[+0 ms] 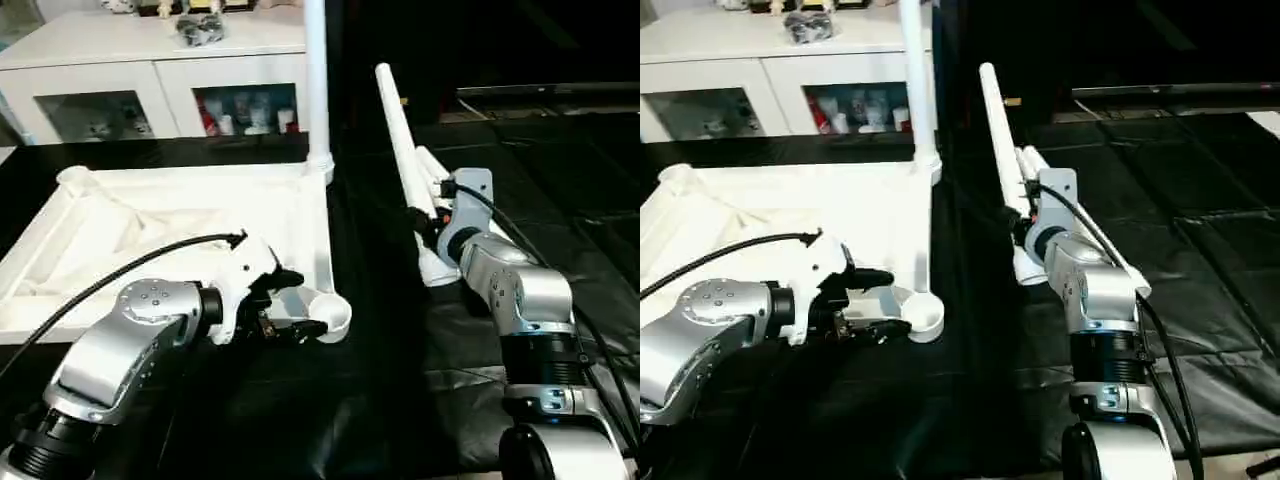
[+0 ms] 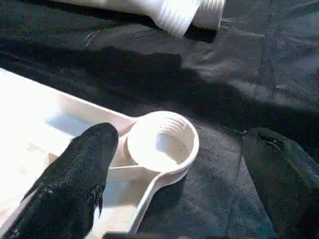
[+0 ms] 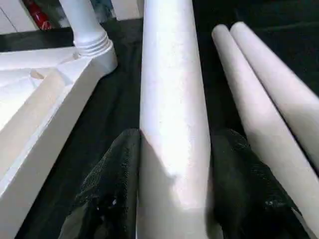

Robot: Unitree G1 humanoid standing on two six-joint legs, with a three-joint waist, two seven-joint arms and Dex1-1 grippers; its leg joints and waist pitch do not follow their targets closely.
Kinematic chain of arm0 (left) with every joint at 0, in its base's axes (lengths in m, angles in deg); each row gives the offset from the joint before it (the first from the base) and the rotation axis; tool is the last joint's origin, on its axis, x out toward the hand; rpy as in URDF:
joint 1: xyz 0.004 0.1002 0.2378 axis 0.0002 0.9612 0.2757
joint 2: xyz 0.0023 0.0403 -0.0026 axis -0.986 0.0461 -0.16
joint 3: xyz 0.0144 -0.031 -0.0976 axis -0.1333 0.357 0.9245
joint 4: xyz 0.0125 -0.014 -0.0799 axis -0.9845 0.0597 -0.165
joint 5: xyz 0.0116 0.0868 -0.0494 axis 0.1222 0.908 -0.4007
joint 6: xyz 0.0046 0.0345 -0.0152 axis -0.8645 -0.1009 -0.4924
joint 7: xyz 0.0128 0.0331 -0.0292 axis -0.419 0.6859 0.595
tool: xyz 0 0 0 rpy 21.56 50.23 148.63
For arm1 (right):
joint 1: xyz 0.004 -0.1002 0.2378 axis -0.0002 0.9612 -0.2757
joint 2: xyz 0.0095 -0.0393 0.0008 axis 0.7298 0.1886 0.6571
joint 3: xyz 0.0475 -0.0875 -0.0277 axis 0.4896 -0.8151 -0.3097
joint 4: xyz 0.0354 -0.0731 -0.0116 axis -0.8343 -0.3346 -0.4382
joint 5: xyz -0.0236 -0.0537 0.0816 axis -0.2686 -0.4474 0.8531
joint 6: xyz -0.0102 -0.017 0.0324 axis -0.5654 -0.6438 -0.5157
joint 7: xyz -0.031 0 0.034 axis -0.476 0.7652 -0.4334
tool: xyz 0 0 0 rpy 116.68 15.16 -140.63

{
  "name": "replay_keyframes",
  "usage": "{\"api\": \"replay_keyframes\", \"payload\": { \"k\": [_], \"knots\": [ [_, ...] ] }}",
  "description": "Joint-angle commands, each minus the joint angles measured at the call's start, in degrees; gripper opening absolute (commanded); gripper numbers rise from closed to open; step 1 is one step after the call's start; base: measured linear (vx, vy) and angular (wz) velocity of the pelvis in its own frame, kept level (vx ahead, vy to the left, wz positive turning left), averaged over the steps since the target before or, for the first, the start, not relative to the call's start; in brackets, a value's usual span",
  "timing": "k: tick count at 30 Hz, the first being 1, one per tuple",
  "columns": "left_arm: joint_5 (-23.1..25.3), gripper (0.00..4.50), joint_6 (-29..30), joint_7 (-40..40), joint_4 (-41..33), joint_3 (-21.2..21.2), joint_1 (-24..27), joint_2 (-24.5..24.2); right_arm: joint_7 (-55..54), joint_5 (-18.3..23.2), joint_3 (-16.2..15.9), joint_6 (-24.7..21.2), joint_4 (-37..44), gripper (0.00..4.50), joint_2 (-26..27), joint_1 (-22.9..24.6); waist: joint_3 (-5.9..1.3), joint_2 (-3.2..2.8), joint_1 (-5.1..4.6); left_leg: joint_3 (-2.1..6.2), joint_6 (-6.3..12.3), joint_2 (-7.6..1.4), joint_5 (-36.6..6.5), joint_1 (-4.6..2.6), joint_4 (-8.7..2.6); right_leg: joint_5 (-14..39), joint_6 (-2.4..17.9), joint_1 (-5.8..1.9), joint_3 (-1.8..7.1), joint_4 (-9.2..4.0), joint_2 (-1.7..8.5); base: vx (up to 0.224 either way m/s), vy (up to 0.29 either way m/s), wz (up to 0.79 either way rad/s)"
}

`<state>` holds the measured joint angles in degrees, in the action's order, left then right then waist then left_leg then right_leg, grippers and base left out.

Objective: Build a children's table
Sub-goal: Pick table leg

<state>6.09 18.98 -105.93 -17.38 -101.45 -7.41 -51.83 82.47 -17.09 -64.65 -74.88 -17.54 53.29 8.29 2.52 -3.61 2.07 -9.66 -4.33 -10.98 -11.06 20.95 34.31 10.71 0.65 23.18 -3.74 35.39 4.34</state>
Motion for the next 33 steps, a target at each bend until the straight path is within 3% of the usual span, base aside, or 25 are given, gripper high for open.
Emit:
{"api": "replay_keyframes", "payload": {
  "k": [1, 2, 3, 5, 6, 10, 11, 12, 14, 17, 19, 25, 27, 28, 30, 31, 33],
  "knots": [
    [0.2, 4.5, -0.3, 0.5, 0.1, 0.0, -0.3, -0.2, 0.4, -0.3, -1.3, 1.6, 1.9, 1.78, -0.2, 0.1, -3.72, 0.41, 0.2, 0.08, -0.09, -0.8, -6.0, -0.26, -3.56, 8.2, 10.9, -3.36, 2.38, -3.61, 2.61, 0.0, 0.0, 0.0],
    [0.3, 4.5, -0.3, 0.6, 0.1, 0.1, -0.3, -0.2, 0.3, -0.3, -1.4, 1.8, 2.0, 1.78, -0.1, 0.2, -3.71, 0.39, 0.21, 0.08, -0.07, -0.81, -6.0, -0.26, -3.56, 8.2, 10.9, -3.35, 2.39, -3.61, 2.64, 0.0, 0.0, 0.0],
    [0.3, 4.5, -0.9, 1.4, 0.4, 0.6, -0.2, 0.6, 2.2, 3.7, 0.9, -0.2, 2.7, 1.78, 1.4, -0.1, -3.74, 0.35, 0.19, 0.06, 0.23, -0.77, -6.0, -0.27, -3.54, 8.0, 11.0, -3.39, 2.45, -3.62, 2.63, 0.0, 0.0, 0.0],
    [0.4, 4.5, -1.8, 3.0, 1.1, 1.3, -0.6, 2.0, 3.4, 7.2, 3.4, 0.5, 4.1, 1.78, 3.3, -0.2, -3.76, 0.1, 0.2, 0.12, 0.7, -0.88, -6.4, -0.21, -3.55, 7.5, 11.0, -3.41, 2.47, -3.58, 2.69, 0.0, 0.0, 0.0],
    [0.4, 4.5, -2.0, 3.5, 1.3, 1.5, -0.8, 2.5, 3.7, 7.5, 3.4, 0.8, 4.5, 1.78, 3.5, -0.1, -3.76, 0.24, 0.14, 0.1, 0.83, -0.87, -6.4, -0.19, -3.56, 7.2, 10.9, -3.41, 2.43, -3.66, 2.61, 0.0, 0.0, 0.0],
    [0.1, 4.5, -3.2, 6.7, 3.1, 3.0, -1.9, 5.7, 5.2, 6.6, 2.5, 13.6, 6.5, 1.78, 3.6, 2.3, -3.89, 0.08, 0.47, 0.05, 0.55, -0.95, -5.8, -0.28, -3.42, 5.7, 11.3, -3.27, 2.38, -3.58, 2.68, 0.0, 0.0, 0.0],
    [0.1, 4.5, -3.4, 7.9, 3.8, 3.5, -2.4, 6.6, 6.7, 7.8, 2.8, 14.4, 7.2, 1.78, 3.5, 3.0, -3.84, 0.15, 0.58, 0.03, 0.57, -0.91, -6.3, -0.25, -3.44, 6.3, 11.1, -3.31, 2.37, -3.66, 2.68, 0.0, 0.0, 0.0],
    [0.4, 4.5, -4.4, 10.5, 5.4, 4.7, -3.7, 8.6, 7.9, 11.2, 4.9, 12.4, 8.4, 1.78, 4.4, 3.5, -3.79, 0.18, 0.63, 0.01, 0.89, -0.84, -6.6, -0.25, -3.44, 6.6, 10.8, -3.46, 2.43, -3.76, 2.55, 0.0, 0.0, 0.0],
    [0.5, 4.5, -4.9, 12.0, 6.3, 5.4, -4.4, 9.7, 8.5, 13.4, 6.4, 10.5, 9.1, 1.78, 5.1, 3.7, -3.87, 0.15, 0.83, 0.13, 1.24, -0.98, -6.8, -0.34, -3.51, 6.7, 10.8, -3.44, 2.42, -3.77, 2.63, 0.0, 0.0, 0.0],
    [-1.1, 4.5, -5.4, 16.9, 8.1, 8.6, -7.0, 14.6, 12.5, 21.1, 9.6, 6.5, 13.2, 1.78, 6.8, 4.1, -3.92, 0.47, 0.94, 0.11, 2.0, -0.9, -6.1, -0.08, -3.43, 6.0, 10.9, -3.7, 2.4, -3.82, 2.64, 0.0, 0.0, 0.0],
    [-2.1, 4.5, -5.3, 18.5, 8.8, 10.0, -8.1, 16.4, 12.5, 20.2, 8.7, 8.2, 13.5, 1.78, 6.3, 4.3, -3.93, 0.61, 1.07, 0.21, 2.11, -0.95, -5.2, 0.18, -3.43, 6.2, 11.0, -3.66, 2.25, -3.77, 2.72, 0.0, 0.0, 0.0],
    [-8.0, 4.5, -3.4, 23.7, 11.1, 15.9, -12.8, 22.8, 17.6, 25.3, 7.9, 8.4, 13.8, 1.78, 5.5, 5.2, -3.95, 1.04, 1.59, 0.02, 2.88, -0.81, -4.5, 0.32, -3.14, 8.0, 11.0, -3.68, 2.25, -4.05, 2.84, 0.0, 0.0, 0.0],
    [-11.2, 4.5, -2.1, 25.6, 12.4, 18.5, -15.0, 25.2, 19.8, 28.7, 8.9, 6.2, 14.5, 1.78, 5.8, 5.4, -4.04, 1.2, 1.71, 0.04, 3.37, -0.83, -3.9, 0.3, -3.07, 7.8, 10.8, -3.59, 2.2, -3.96, 2.81, 0.0, 0.0, 0.0],
    [-13.6, 4.5, -1.3, 26.1, 13.2, 20.2, -16.6, 26.9, 21.6, 30.7, 9.4, 4.3, 15.1, 1.78, 5.7, 5.7, -4.03, 1.78, 1.78, -0.06, 3.98, -0.75, -3.4, 0.37, -3.02, 7.2, 11.1, -3.73, 2.22, -4.03, 2.72, 0.0, 0.0, 0.0],
    [-15.6, 4.5, -0.5, 26.5, 13.8, 21.7, -17.9, 28.4, 23.5, 32.5, 9.6, 2.7, 15.8, 1.78, 5.6, 6.2, -4.14, 1.33, 2.29, 0.09, 4.77, -1.04, -2.4, 0.2, -2.92, 5.6, 11.9, -3.47, 2.15, -3.77, 2.82, 0.0, 0.0, 0.0],
    [-16.5, 4.5, -0.5, 27.4, 14.4, 22.3, -18.7, 29.1, 24.4, 33.2, 9.3, 2.3, 16.2, 1.78, 5.4, 6.6, -4.04, 1.9, 2.21, 0.08, 4.95, -0.98, -2.5, 0.41, -3.01, 5.4, 11.9, -3.61, 2.1, -3.81, 2.75, 0.0, 0.0, 0.0],
    [-17.8, 4.5, -0.1, 27.9, 15.1, 23.0, -19.6, 29.9, 25.2, 33.4, 8.5, 2.2, 16.4, 1.78, 5.0, 7.1, -3.93, 1.93, 2.54, 0.04, 4.71, -0.89, -2.5, 0.44, -3.02, 6.6, 11.2, -3.61, 2.08, -3.92, 2.89, 0.0, 0.0, 0.0]
  ]
}}
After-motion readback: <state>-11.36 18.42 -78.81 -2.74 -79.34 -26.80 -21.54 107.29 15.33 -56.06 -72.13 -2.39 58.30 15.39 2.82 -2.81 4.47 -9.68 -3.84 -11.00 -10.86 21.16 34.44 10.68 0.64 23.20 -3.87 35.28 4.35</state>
